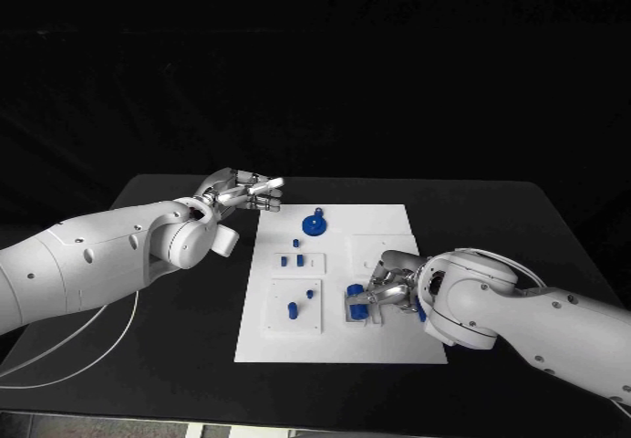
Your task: Assemble the parts on the task board
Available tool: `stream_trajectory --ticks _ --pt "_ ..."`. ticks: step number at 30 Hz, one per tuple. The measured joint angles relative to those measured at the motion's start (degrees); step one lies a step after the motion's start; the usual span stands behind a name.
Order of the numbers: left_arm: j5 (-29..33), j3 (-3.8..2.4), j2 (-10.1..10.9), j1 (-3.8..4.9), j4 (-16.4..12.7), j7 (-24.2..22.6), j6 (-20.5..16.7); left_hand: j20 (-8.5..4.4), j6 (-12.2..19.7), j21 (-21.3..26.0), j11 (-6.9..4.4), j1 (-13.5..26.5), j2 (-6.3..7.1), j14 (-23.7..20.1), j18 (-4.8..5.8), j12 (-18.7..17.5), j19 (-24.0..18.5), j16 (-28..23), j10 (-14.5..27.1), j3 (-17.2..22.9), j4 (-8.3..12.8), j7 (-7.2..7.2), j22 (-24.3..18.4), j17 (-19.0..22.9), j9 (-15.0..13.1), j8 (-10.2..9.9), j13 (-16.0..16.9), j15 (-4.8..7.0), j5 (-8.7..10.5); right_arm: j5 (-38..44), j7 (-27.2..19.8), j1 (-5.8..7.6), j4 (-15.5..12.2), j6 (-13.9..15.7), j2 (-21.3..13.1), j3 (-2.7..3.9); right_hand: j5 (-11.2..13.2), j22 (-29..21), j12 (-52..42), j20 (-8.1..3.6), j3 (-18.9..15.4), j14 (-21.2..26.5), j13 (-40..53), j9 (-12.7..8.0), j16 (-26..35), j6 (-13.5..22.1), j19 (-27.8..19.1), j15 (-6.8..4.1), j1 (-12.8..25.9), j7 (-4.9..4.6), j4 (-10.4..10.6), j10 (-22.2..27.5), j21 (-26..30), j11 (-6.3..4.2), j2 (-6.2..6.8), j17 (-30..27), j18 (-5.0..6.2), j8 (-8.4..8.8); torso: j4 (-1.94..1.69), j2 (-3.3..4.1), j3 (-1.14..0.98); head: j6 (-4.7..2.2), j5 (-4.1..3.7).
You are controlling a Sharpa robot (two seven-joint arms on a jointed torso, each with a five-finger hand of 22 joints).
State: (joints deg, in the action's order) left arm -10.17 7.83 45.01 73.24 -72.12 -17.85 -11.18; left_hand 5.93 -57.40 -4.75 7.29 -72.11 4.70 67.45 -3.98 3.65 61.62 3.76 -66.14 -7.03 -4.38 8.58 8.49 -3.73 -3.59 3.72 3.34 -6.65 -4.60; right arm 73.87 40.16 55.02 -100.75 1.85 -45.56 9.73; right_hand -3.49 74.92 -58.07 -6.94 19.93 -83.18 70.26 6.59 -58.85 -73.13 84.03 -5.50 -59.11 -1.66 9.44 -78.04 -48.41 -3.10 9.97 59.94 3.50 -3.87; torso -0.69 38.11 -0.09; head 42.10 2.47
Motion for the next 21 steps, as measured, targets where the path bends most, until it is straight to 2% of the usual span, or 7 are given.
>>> stream_trajectory --ticks 4,5,10,14,21 --pt "-0.02 0.01 0.01 0.0 0.0 0.09 0.05 0.0 0.0 0.0 0.0 0.0 0.0 0.0 0.0 0.0 0.0 0.0 0.0 0.0 0.0 0.0 0.0 0.0 0.0 0.0 0.0 0.0 0.0 0.09 0.07 -0.02 0.02 -0.22 0.07 -0.03 0.38 0.0 0.0 0.0 -0.71 0.0 0.1 0.07 0.0 -0.12 0.0 0.0 0.81 0.12 1.34 -0.21 0.0 0.04 1.17 0.0 0.01 -0.01 0.0 0.01 0.01 0.04 0.05" --pt "-0.02 0.01 0.02 0.0 0.0 0.12 0.06 0.0 0.0 0.0 0.0 0.0 0.0 0.0 0.0 0.0 0.0 0.0 0.0 0.0 0.0 0.0 0.0 0.0 0.0 0.0 0.0 0.0 0.0 0.1 0.08 -0.02 0.02 -0.27 0.09 -0.03 0.38 0.0 0.0 0.0 -0.78 0.0 0.1 0.07 0.0 -0.13 0.0 0.0 0.45 0.13 2.26 -0.21 0.0 0.04 1.63 0.0 0.0 -0.01 0.0 0.01 0.01 0.05 0.05" --pt "-0.04 0.01 0.04 0.0 0.0 0.21 0.09 0.0 0.0 0.0 0.0 0.0 0.0 0.0 0.0 0.0 0.0 0.0 0.0 0.2 -0.2 0.0 -0.12 0.0 0.0 0.0 0.0 0.0 0.0 0.11 0.14 -0.01 -0.04 -0.37 0.09 -0.03 0.38 0.0 0.0 0.0 -2.14 0.01 0.2 -0.18 0.0 -0.15 0.0 0.01 0.71 0.15 3.79 -0.21 0.0 0.04 2.39 0.07 0.0 -0.02 0.0 0.01 0.01 0.19 0.1" --pt "-0.05 0.02 0.06 0.0 0.02 0.28 0.1 0.0 0.2 0.0 0.0 0.0 0.0 0.0 -0.01 0.0 0.0 0.0 0.0 0.2 -0.2 0.2 -0.12 0.0 0.0 0.0 0.0 0.0 0.0 0.11 0.17 0.0 -0.12 -0.36 0.08 -0.03 0.38 -0.01 0.0 0.0 -6.19 0.01 0.3 -0.28 0.0 -0.17 0.0 0.01 0.55 0.17 5.49 -0.21 0.01 0.04 2.57 0.07 0.0 -0.02 0.01 0.01 0.0 0.25 0.19" --pt "-0.09 0.02 0.11 0.0 0.05 0.39 0.1 0.0 0.2 0.0 0.0 0.0 0.0 0.0 0.0 0.0 0.0 0.0 0.0 0.35 -0.35 0.2 -0.21 0.0 0.0 0.0 0.0 0.0 0.0 0.03 0.16 -0.02 -0.28 -0.25 -0.1 -0.04 0.38 -0.01 0.01 0.0 -6.97 0.01 0.42 -0.46 0.0 0.01 0.0 0.01 -0.98 -0.01 6.27 -0.2 0.01 0.04 2.52 0.12 0.0 0.0 0.03 0.02 -0.04 0.34 0.24"
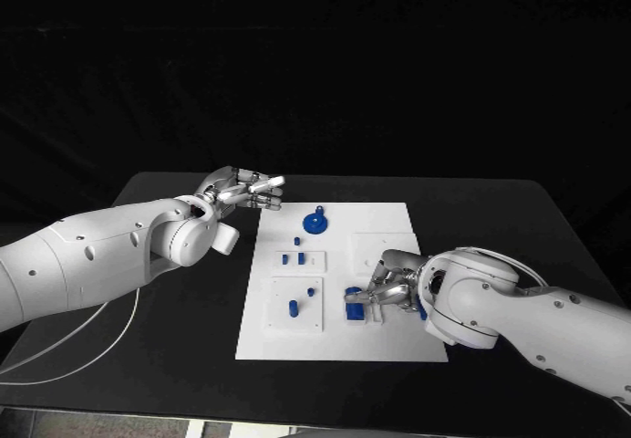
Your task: Assemble the parts on the task board
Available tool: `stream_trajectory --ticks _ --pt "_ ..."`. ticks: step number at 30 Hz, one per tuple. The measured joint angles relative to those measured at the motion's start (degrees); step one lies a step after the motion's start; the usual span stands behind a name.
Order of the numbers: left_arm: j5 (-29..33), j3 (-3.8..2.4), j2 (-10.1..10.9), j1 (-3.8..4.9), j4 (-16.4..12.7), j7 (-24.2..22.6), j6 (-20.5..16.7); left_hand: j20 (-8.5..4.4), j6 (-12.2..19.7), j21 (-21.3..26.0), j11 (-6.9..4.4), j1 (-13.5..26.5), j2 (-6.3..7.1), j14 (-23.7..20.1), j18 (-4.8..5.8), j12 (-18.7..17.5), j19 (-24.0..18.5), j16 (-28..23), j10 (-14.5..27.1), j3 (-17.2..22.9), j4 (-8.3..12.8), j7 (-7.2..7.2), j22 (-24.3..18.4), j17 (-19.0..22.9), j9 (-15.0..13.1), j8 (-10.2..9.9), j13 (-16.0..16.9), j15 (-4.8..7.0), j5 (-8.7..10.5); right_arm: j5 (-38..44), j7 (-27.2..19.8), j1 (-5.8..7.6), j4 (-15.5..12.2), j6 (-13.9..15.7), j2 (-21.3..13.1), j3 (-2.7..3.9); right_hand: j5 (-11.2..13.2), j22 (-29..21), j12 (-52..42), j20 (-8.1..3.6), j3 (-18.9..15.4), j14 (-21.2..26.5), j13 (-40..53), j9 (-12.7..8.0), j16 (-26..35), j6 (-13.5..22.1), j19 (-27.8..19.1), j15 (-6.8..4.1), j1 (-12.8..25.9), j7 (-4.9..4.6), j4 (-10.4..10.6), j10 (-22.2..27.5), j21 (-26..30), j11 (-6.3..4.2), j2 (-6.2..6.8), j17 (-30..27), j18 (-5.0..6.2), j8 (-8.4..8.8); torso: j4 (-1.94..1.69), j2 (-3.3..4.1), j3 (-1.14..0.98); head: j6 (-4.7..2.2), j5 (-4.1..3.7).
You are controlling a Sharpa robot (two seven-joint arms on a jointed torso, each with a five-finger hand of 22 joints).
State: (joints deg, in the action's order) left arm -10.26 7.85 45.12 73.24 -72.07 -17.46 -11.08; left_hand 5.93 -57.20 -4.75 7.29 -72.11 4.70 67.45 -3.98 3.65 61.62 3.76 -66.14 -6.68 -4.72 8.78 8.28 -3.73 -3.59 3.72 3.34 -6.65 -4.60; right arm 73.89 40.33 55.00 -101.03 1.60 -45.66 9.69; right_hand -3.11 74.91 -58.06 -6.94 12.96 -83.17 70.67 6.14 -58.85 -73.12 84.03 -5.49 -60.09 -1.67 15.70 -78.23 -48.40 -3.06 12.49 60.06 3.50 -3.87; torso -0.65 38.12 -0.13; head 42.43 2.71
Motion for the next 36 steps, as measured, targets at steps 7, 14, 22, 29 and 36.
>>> stream_trajectory --ticks 7,14,22,29,36 --pt "-0.03 0.0 0.09 0.0 0.05 0.06 0.0 0.0 0.0 0.0 0.0 0.0 0.0 0.0 0.01 0.0 0.0 0.0 0.0 0.0 0.0 0.0 0.0 0.0 0.0 0.0 0.0 0.0 0.0 -0.16 -0.26 -0.12 -0.17 1.21 -1.88 0.36 0.0 0.0 -0.28 0.0 1.31 -0.17 0.6 0.44 0.0 0.42 0.0 -0.17 -1.85 -0.38 -1.76 0.01 0.0 0.0 -0.04 0.15 -0.01 0.01 0.02 0.0 -0.02 -0.18 -0.04" --pt "-0.06 0.0 0.33 0.0 0.21 -0.01 -0.1 0.0 0.0 -0.22 0.0 0.0 0.0 0.0 0.0 0.0 0.0 0.0 0.0 0.0 0.0 0.0 -0.05 0.0 0.0 0.0 0.0 0.0 0.0 -1.01 -1.57 -0.06 0.64 2.99 -5.65 4.46 0.0 0.0 -2.04 0.0 1.27 -0.17 1.8 1.31 0.0 0.93 0.0 -0.17 -4.58 -0.49 -4.77 -0.39 -0.3 0.4 -0.39 0.46 0.0 0.01 0.12 0.0 -0.03 -0.58 -0.59" --pt "-0.07 0.0 0.36 0.0 0.13 -0.14 -0.18 0.0 0.0 -0.22 0.0 0.0 0.0 0.0 0.0 0.0 0.0 0.0 0.0 -0.04 0.04 0.0 -0.1 0.0 0.0 0.0 0.0 0.0 0.0 -1.78 -2.95 0.0 3.12 0.85 -10.07 6.88 -3.13 0.0 -2.66 0.0 0.86 -0.17 2.24 2.09 -0.39 0.94 0.0 -0.16 -7.58 -0.5 -9.4 -0.6 -0.65 0.61 -2.46 0.45 -0.01 0.01 0.13 0.0 -0.03 -1.05 -2.06" --pt "-0.08 0.0 0.36 0.0 -0.11 -0.23 -0.21 0.0 0.0 -0.63 0.0 0.0 0.0 0.0 0.0 0.0 0.0 0.0 0.0 -0.35 0.35 0.0 -0.1 0.0 0.0 0.0 0.0 0.0 0.0 -2.19 -2.29 -0.49 2.73 -4.78 -11.95 7.16 -3.33 -0.01 -2.38 0.0 1.58 -0.15 1.92 2.69 -0.39 1.25 0.0 -0.15 -7.25 -0.22 -12.04 -0.6 -0.65 0.61 -2.79 0.27 -0.01 0.01 0.16 0.04 -0.09 -1.16 -2.87" --pt "-0.09 0.0 0.35 0.0 -0.3 -0.27 -0.21 0.0 0.0 -0.66 0.0 0.0 0.0 0.0 0.0 0.0 0.0 0.0 0.0 -0.35 0.35 0.0 -0.09 0.0 0.0 0.0 0.0 0.0 0.0 -1.75 -1.19 -1.83 2.27 -8.89 -12.4 6.82 -3.33 -0.01 -2.38 0.0 1.53 -0.15 1.85 2.37 -0.39 1.25 0.0 -0.15 -6.96 -0.22 -12.4 -0.6 -0.65 0.61 -3.08 0.27 -0.01 0.01 0.07 0.03 0.0 -1.09 -3.36"
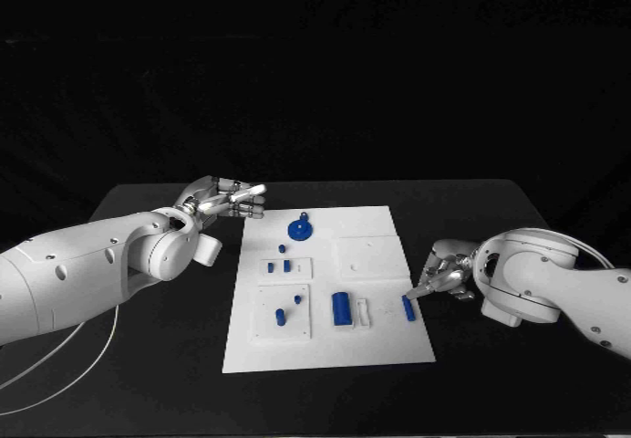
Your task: Assemble the parts on the task board
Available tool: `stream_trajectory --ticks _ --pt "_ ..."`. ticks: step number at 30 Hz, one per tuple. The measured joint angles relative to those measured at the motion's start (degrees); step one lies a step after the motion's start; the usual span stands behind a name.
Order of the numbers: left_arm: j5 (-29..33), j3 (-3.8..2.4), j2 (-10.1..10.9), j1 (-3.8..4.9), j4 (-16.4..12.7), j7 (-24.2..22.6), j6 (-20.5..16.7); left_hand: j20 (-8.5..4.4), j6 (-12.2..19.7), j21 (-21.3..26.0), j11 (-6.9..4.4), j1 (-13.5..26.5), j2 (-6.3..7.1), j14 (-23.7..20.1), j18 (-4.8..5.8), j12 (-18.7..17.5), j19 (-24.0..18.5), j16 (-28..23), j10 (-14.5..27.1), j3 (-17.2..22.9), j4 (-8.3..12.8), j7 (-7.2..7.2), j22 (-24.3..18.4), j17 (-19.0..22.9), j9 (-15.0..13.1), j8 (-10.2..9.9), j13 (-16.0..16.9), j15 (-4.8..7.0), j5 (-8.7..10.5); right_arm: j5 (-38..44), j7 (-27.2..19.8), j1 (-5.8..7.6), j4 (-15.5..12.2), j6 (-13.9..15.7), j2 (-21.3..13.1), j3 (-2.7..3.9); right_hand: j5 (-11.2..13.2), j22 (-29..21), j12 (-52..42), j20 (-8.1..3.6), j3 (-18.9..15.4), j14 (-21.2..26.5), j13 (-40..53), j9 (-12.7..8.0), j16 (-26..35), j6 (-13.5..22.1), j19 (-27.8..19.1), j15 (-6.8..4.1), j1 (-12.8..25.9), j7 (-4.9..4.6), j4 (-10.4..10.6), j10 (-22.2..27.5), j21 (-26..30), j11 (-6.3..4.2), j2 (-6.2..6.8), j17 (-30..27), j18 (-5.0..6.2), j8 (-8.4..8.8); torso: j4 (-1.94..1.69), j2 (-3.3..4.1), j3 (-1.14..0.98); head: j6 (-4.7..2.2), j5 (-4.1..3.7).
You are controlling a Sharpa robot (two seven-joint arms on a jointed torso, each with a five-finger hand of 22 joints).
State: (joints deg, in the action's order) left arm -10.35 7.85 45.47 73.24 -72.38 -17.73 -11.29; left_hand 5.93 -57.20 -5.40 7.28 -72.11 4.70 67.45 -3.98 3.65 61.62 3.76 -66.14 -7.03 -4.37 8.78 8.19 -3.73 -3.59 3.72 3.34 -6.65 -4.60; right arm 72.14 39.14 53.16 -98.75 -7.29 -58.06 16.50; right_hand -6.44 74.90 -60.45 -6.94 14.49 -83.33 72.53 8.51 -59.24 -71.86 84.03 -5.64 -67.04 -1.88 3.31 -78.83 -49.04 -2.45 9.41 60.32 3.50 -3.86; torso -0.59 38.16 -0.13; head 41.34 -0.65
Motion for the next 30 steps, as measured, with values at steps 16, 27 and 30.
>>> stream_trajectory --ticks 16,27,30 --pt "-0.02 0.05 0.03 0.0 -0.06 0.0 0.02 0.0 0.0 0.0 0.0 0.0 0.0 0.0 0.0 0.0 0.0 0.0 0.0 0.0 0.0 0.0 0.01 0.0 0.0 0.0 0.0 0.0 0.0 2.63 0.54 -0.85 0.21 -1.76 1.64 -1.26 0.92 0.0 0.21 0.0 -0.16 0.01 0.01 0.19 0.0 -0.1 0.0 0.0 0.68 0.09 1.29 0.0 0.0 0.0 0.09 0.01 -0.01 -0.17 -0.13 -0.05 0.1 0.28 0.08" --pt "-0.03 0.1 0.12 0.0 -0.08 0.07 0.05 0.0 0.0 0.0 0.0 0.0 0.0 0.0 0.0 0.0 0.0 0.0 0.0 0.0 0.0 0.0 0.01 0.0 0.0 0.0 0.0 0.0 0.0 6.53 0.32 -0.36 0.64 -1.89 3.41 -3.65 0.0 0.0 0.88 0.0 0.67 0.01 -0.14 37.46 0.0 0.62 0.0 0.01 -0.39 0.01 -2.25 0.0 0.33 0.0 0.09 0.08 -0.01 0.48 -0.13 -0.04 0.07 0.53 0.22" --pt "-0.03 0.13 0.17 -0.01 -0.1 0.1 0.06 0.0 0.0 0.0 0.0 0.0 0.0 0.0 0.0 0.0 0.0 0.0 0.0 0.0 0.0 0.0 0.01 0.0 0.0 0.0 0.0 0.0 0.0 8.16 0.18 -0.42 0.69 -2.09 3.88 -4.22 0.05 0.0 1.23 0.0 1.49 0.01 -0.29 42.95 0.0 0.59 0.0 0.01 -0.63 0.01 -3.89 0.56 0.77 0.07 0.33 0.13 0.0 0.53 -0.13 -0.03 0.07 0.61 0.23"
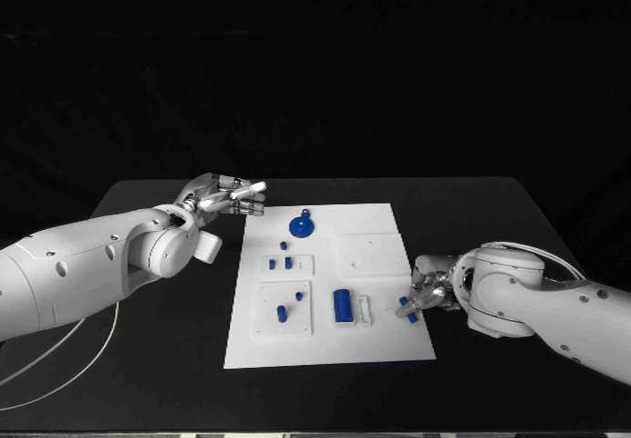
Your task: Assemble the parts on the task board
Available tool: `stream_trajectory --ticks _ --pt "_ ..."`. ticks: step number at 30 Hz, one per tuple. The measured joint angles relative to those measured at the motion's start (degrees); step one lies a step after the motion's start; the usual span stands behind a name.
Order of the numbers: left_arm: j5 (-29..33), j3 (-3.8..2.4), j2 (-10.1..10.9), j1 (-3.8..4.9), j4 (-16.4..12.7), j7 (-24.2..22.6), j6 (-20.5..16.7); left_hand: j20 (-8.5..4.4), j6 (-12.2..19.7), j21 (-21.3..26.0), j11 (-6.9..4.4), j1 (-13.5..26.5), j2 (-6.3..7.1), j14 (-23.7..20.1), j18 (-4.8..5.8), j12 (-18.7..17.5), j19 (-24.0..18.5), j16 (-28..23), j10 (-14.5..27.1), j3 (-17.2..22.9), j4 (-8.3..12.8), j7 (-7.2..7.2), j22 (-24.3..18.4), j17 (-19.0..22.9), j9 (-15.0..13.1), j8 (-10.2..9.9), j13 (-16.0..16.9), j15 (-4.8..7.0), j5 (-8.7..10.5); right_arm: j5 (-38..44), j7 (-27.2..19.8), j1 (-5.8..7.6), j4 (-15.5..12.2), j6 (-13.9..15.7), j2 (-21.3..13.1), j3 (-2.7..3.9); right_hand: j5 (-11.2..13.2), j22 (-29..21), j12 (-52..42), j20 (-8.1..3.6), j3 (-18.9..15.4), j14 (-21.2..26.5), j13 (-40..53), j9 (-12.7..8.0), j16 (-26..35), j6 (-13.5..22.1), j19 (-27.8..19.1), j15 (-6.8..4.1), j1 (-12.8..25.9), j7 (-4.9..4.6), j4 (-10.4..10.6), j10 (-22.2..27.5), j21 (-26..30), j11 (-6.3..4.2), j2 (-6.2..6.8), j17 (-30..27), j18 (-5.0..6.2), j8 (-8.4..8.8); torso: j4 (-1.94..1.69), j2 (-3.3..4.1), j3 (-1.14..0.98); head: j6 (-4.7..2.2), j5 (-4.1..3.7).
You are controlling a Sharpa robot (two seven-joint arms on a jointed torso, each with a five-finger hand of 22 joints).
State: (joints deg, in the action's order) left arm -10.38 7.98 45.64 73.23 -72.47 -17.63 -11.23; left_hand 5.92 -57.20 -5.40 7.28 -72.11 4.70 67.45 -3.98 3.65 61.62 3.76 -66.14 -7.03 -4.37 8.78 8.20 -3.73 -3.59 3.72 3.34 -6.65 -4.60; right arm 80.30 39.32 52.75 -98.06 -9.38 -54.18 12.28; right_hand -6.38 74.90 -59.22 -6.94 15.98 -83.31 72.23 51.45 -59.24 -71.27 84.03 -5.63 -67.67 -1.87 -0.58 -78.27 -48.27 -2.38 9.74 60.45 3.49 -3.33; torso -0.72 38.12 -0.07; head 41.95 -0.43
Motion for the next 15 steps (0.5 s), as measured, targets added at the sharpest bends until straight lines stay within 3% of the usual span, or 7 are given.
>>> stream_trajectory --ticks 4,8,12,15 --pt "-0.01 0.0 0.04 0.0 0.0 0.02 0.01 0.0 0.0 -0.24 0.0 0.0 0.0 0.0 0.0 0.0 0.0 0.0 0.0 0.0 0.0 0.0 0.0 0.0 0.0 0.0 0.0 0.0 0.0 1.74 -0.37 0.4 -0.01 -0.09 0.53 -0.49 -2.11 0.05 0.28 0.0 1.16 0.0 -0.18 0.0 0.0 0.5 0.0 0.0 -0.85 -0.5 -2.58 0.4 0.24 0.24 0.67 0.08 0.0 0.0 0.0 0.0 0.0 0.1 0.05" --pt "-0.04 0.0 0.14 0.0 -0.02 0.05 0.03 0.0 0.0 -0.24 0.0 0.0 0.0 0.0 0.0 0.0 0.0 0.0 0.0 0.0 0.0 0.0 0.0 0.0 0.0 0.0 0.0 0.0 0.0 3.04 -0.82 0.63 -0.07 -0.05 0.92 -0.81 -5.44 0.04 0.57 0.0 0.91 0.23 -0.35 -0.01 0.03 1.26 0.0 0.23 -1.52 -1.03 -4.04 0.93 0.5 0.38 0.31 0.16 0.01 0.0 0.0 -0.01 0.01 0.2 0.15" --pt "-0.06 0.0 0.17 0.0 -0.02 0.07 0.04 0.0 0.0 -0.24 0.0 0.0 0.0 0.0 -0.01 0.0 0.0 0.0 0.0 0.0 0.0 0.0 0.0 0.0 0.0 0.0 0.0 0.0 0.0 3.59 -1.19 0.71 -0.13 0.24 1.13 -0.96 -10.31 0.05 0.89 0.2 1.4 0.23 -0.47 -0.01 0.27 1.8 -0.2 0.23 -1.62 -1.36 -4.48 1.2 0.6 0.66 0.41 0.16 0.0 0.0 0.03 -0.01 0.01 0.21 0.18" --pt "-0.09 0.01 0.2 0.0 -0.04 0.08 0.06 0.0 0.0 -0.24 0.0 0.0 0.0 0.0 0.0 0.0 0.0 0.0 0.0 0.0 0.0 0.0 0.0 0.0 0.0 0.0 0.0 0.0 0.0 3.56 -1.38 0.7 -0.2 0.77 1.2 -1.08 -15.24 0.04 0.89 0.2 2.59 0.24 -0.56 -0.02 0.46 2.09 -0.2 0.23 -0.43 -1.64 -3.81 1.32 0.46 0.77 -0.79 0.23 0.0 0.0 0.03 -0.01 0.01 0.21 0.24"
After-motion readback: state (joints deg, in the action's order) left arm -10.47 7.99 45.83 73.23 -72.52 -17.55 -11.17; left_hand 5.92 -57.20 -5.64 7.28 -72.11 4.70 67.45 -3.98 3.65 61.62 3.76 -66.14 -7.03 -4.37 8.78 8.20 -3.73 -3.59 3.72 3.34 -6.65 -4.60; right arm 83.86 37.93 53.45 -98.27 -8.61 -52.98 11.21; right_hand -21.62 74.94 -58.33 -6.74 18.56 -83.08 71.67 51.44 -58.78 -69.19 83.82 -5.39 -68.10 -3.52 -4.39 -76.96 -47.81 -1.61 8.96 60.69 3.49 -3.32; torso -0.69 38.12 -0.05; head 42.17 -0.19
